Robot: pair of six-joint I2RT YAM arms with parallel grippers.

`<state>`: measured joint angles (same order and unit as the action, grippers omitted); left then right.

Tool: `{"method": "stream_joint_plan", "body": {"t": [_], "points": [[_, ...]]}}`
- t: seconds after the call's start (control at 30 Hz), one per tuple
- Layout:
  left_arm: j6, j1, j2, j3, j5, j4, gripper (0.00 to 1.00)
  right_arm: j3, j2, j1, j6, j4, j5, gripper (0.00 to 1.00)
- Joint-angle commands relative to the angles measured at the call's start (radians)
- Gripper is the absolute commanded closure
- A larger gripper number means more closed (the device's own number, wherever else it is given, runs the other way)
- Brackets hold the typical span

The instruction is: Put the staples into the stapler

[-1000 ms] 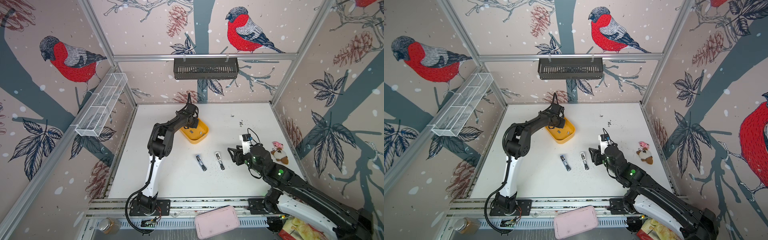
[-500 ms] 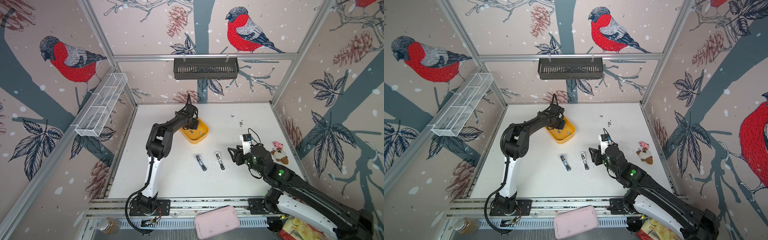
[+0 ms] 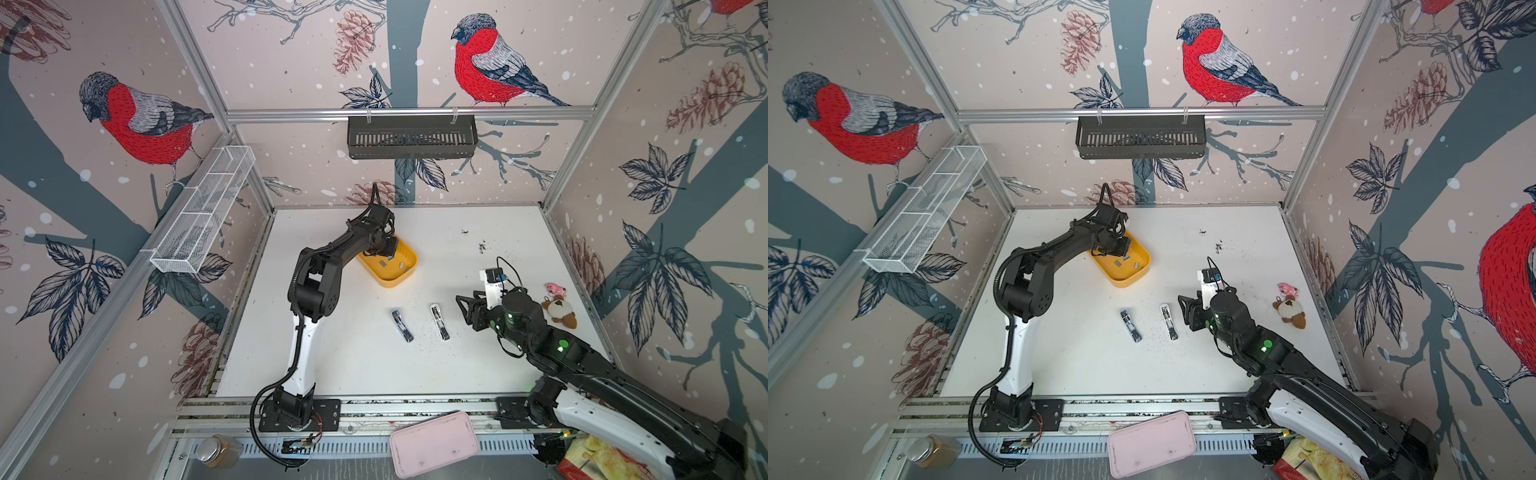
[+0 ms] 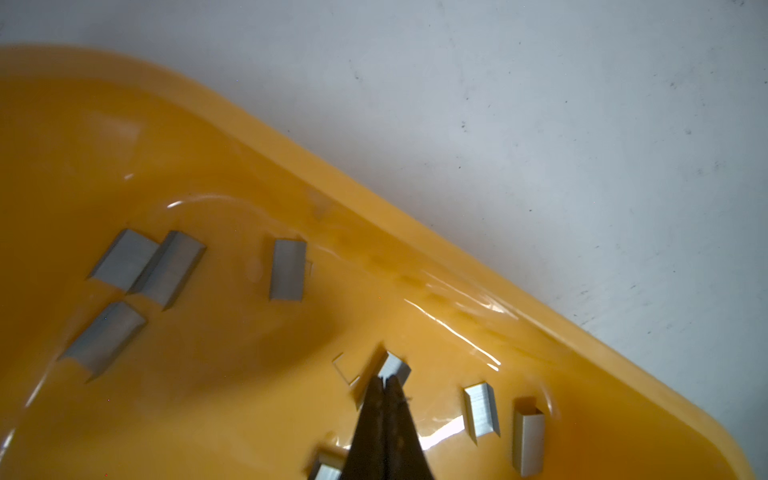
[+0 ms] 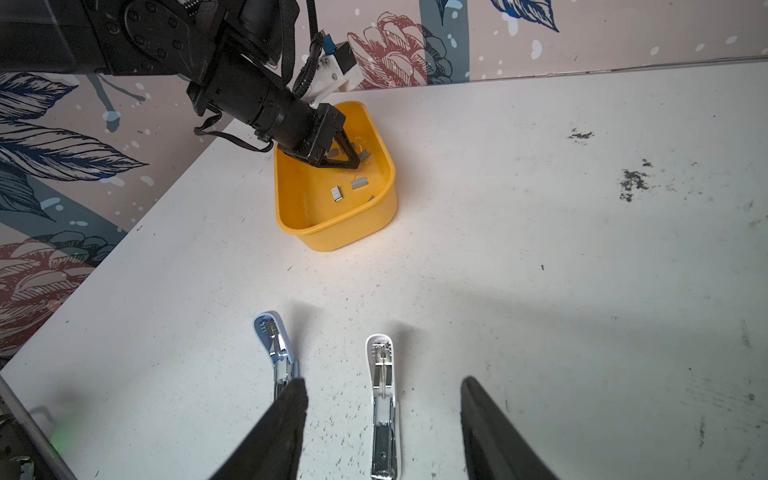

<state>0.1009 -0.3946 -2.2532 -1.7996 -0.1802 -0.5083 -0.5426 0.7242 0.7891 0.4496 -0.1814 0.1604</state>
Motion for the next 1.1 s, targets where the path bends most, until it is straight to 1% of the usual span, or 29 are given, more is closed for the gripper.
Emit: {"method": "stream_joint_plan", "body": {"t": [0.0, 0.07, 0.17, 0.3, 0.9, 1.0, 1.07], "points": [[-0.021, 0.000, -0.007, 0.006, 0.044, -0.024, 0.85, -0.003, -0.001, -0.002, 0.015, 0.020, -0.001, 0.40], [-0.038, 0.000, -0.010, 0.010, 0.066, -0.027, 0.81, -0.003, -0.002, -0.001, 0.016, 0.019, -0.001, 0.40], [-0.061, 0.000, -0.020, 0.005, 0.060, -0.046, 0.78, -0.002, 0.000, -0.002, 0.016, 0.019, -0.001, 0.40], [-0.062, 0.000, -0.027, 0.010, 0.067, -0.044, 0.77, -0.005, 0.009, -0.001, 0.015, 0.025, -0.002, 0.40], [-0.070, -0.010, -0.057, -0.010, 0.048, -0.074, 0.83, 0.000, 0.014, -0.004, 0.014, 0.030, -0.003, 0.40], [-0.070, -0.012, -0.053, -0.013, 0.048, -0.079, 0.82, 0.001, 0.014, -0.006, 0.012, 0.028, -0.003, 0.40], [-0.069, -0.012, -0.048, -0.013, 0.046, -0.079, 0.80, 0.001, 0.014, -0.008, 0.012, 0.030, -0.005, 0.40]]}}
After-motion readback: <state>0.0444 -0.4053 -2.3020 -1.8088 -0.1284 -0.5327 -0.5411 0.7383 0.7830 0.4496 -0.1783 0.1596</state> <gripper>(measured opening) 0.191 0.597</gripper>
